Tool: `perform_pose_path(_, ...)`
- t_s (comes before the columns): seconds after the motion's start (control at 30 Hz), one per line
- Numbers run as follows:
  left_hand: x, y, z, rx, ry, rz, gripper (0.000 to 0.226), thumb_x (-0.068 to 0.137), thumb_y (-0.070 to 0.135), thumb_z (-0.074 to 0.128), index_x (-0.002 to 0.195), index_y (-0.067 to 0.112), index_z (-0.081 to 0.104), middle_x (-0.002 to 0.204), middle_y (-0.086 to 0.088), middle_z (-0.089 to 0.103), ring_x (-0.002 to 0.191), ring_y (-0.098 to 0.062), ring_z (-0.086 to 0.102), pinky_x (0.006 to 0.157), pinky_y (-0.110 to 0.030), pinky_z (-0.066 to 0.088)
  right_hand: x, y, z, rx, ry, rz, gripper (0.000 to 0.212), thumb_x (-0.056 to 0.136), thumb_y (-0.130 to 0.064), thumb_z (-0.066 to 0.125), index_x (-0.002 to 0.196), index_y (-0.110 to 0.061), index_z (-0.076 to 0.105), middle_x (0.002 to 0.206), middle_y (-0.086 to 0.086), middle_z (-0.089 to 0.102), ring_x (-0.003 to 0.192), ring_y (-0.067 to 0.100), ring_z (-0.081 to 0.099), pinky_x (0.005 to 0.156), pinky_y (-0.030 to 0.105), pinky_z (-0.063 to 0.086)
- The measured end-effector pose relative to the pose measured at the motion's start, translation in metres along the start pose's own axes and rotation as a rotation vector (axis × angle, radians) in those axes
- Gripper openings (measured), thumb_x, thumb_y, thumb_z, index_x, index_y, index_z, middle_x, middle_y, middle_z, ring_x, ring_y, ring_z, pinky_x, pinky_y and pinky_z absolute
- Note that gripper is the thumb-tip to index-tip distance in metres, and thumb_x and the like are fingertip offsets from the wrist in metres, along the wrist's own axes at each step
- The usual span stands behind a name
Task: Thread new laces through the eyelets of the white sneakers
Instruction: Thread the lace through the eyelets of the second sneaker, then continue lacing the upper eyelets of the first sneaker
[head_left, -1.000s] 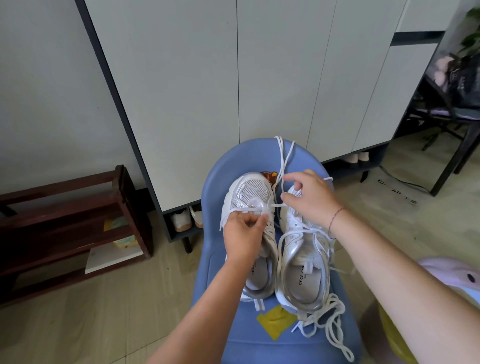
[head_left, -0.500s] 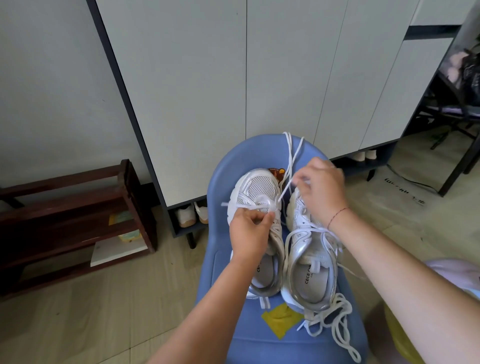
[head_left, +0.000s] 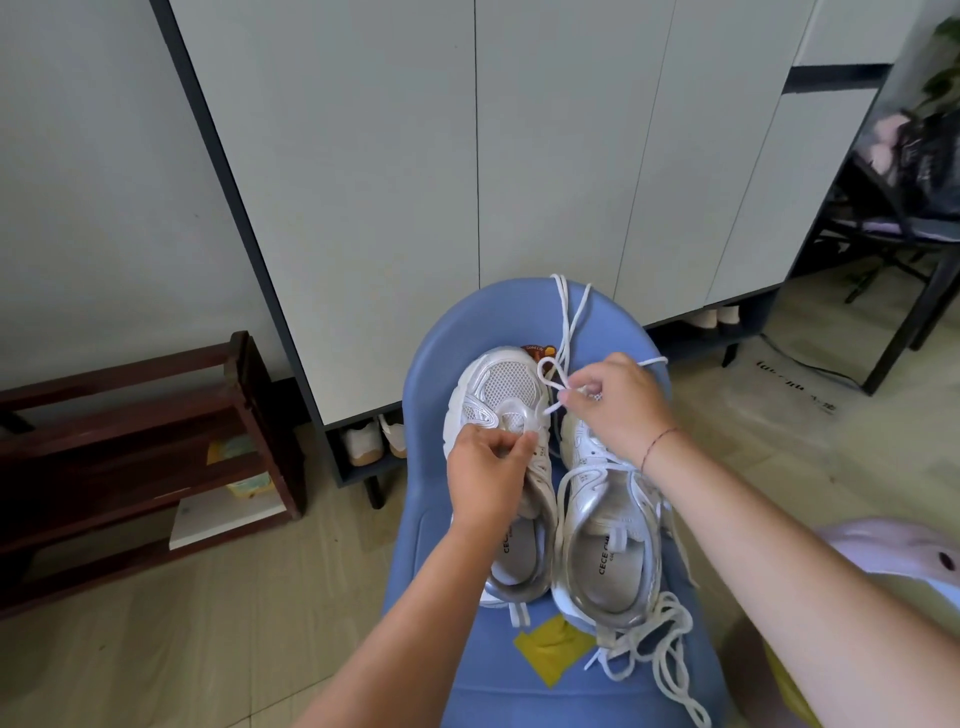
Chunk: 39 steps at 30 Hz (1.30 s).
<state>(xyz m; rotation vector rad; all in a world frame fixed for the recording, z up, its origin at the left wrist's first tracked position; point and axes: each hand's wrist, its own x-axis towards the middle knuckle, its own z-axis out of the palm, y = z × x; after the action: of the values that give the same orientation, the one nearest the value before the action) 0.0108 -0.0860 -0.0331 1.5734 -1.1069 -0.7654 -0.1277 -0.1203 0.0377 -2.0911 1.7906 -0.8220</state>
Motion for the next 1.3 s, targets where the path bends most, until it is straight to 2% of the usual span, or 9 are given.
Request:
perform_pose_path(0.27, 0.001, 0.0, 0.0, 0.008, -0.006, 0.016, 0.024, 0.083, 0.032, 0.073, 0.077, 0.01, 0.063, 0.076, 0.009, 0.058, 0.072, -0.005, 0.057, 0.065, -0.017, 0.043, 0.004, -0.003, 0.027, -0.303, -0.034, -0.159, 0.014, 0.089, -0.03, 0.059, 0.095, -0.022, 0.069, 0.104, 0.0, 0.053, 0.103, 0.022, 0.049, 0.087, 0.031, 0.037)
perform_pose_path(0.4, 0.0, -0.001, 0.0, 0.016, 0.003, 0.033, 0.023, 0.083, 0.031, 0.073, 0.074, 0.014, 0.062, 0.077, 0.01, 0.057, 0.07, -0.002, 0.056, 0.061, -0.011, 0.04, 0.008, 0.001, 0.021, -0.249, -0.007, -0.228, 0.013, 0.087, -0.028, 0.064, 0.082, -0.018, 0.071, 0.084, -0.008, 0.05, 0.093, 0.019, 0.05, 0.084, 0.032, 0.037)
perform_pose_path(0.57, 0.0, -0.001, -0.001, 0.008, -0.001, 0.014, 0.026, 0.084, 0.032, 0.072, 0.082, 0.007, 0.065, 0.076, 0.013, 0.056, 0.069, 0.0, 0.056, 0.059, -0.004, 0.039, 0.023, 0.01, -0.012, 0.087, 0.29, -0.071, 0.011, 0.083, -0.013, 0.067, 0.073, -0.009, 0.068, 0.069, -0.008, 0.049, 0.067, 0.012, 0.048, 0.066, 0.026, 0.035)
perform_pose_path(0.77, -0.01, 0.015, -0.012, -0.065, -0.042, 0.002, 0.019, 0.085, 0.036, 0.07, 0.074, 0.021, 0.067, 0.077, 0.004, 0.062, 0.067, -0.004, 0.057, 0.067, -0.018, 0.047, -0.013, -0.006, -0.04, 0.595, -0.004, 0.055, 0.013, 0.086, -0.022, 0.066, 0.078, -0.013, 0.072, 0.07, -0.003, 0.063, 0.059, 0.003, 0.049, 0.059, 0.013, 0.041)
perform_pose_path(0.83, -0.018, 0.029, -0.023, -0.127, -0.079, 0.01, 0.02, 0.085, 0.041, 0.068, 0.098, 0.026, 0.067, 0.09, 0.007, 0.065, 0.083, -0.005, 0.06, 0.076, -0.021, 0.048, -0.029, -0.012, -0.051, 0.8, -0.058, 0.091, 0.015, 0.09, -0.017, 0.061, 0.083, -0.008, 0.071, 0.066, -0.003, 0.061, 0.056, 0.004, 0.047, 0.053, 0.013, 0.039)
perform_pose_path(0.9, -0.03, 0.044, -0.029, -0.164, -0.236, 0.088, 0.052, 0.083, 0.043, 0.069, 0.13, 0.029, 0.053, 0.119, 0.015, 0.057, 0.109, 0.001, 0.054, 0.092, -0.019, 0.043, -0.041, -0.021, -0.063, 1.01, -0.098, 0.123, 0.014, 0.091, -0.012, 0.057, 0.086, -0.005, 0.068, 0.064, -0.003, 0.06, 0.055, 0.007, 0.047, 0.053, 0.016, 0.037)
perform_pose_path(1.0, -0.047, 0.071, -0.026, -0.222, -0.568, 0.202, 0.079, 0.08, 0.037, 0.075, 0.146, 0.031, 0.033, 0.138, 0.019, 0.048, 0.128, 0.008, 0.039, 0.106, -0.019, 0.032, -0.054, -0.039, -0.082, 1.282, -0.132, 0.151, 0.014, 0.091, -0.009, 0.053, 0.089, -0.003, 0.065, 0.063, -0.001, 0.061, 0.052, 0.008, 0.049, 0.051, 0.017, 0.041)
perform_pose_path(1.13, -0.062, 0.09, -0.018, -0.189, -0.718, 0.235, 0.038, 0.082, 0.023, 0.075, 0.118, 0.024, 0.064, 0.123, 0.012, 0.063, 0.117, 0.004, 0.054, 0.102, -0.023, 0.041, -0.063, -0.055, -0.121, 1.646, -0.11, 0.162, 0.016, 0.093, -0.014, 0.049, 0.086, -0.008, 0.061, 0.065, 0.0, 0.061, 0.049, 0.003, 0.051, 0.048, 0.013, 0.043)
perform_pose_path(1.3, -0.077, 0.092, -0.018, -0.096, -0.904, 0.182, 0.005, 0.089, 0.009, 0.065, 0.091, 0.004, 0.063, 0.093, -0.015, 0.069, 0.091, -0.02, 0.065, 0.092, -0.028, 0.05, -0.078, -0.044, -0.16, 1.787, 0.03, 0.127, 0.017, 0.094, -0.017, 0.048, 0.084, -0.011, 0.06, 0.065, -0.003, 0.058, 0.05, 0.003, 0.051, 0.05, 0.013, 0.043)
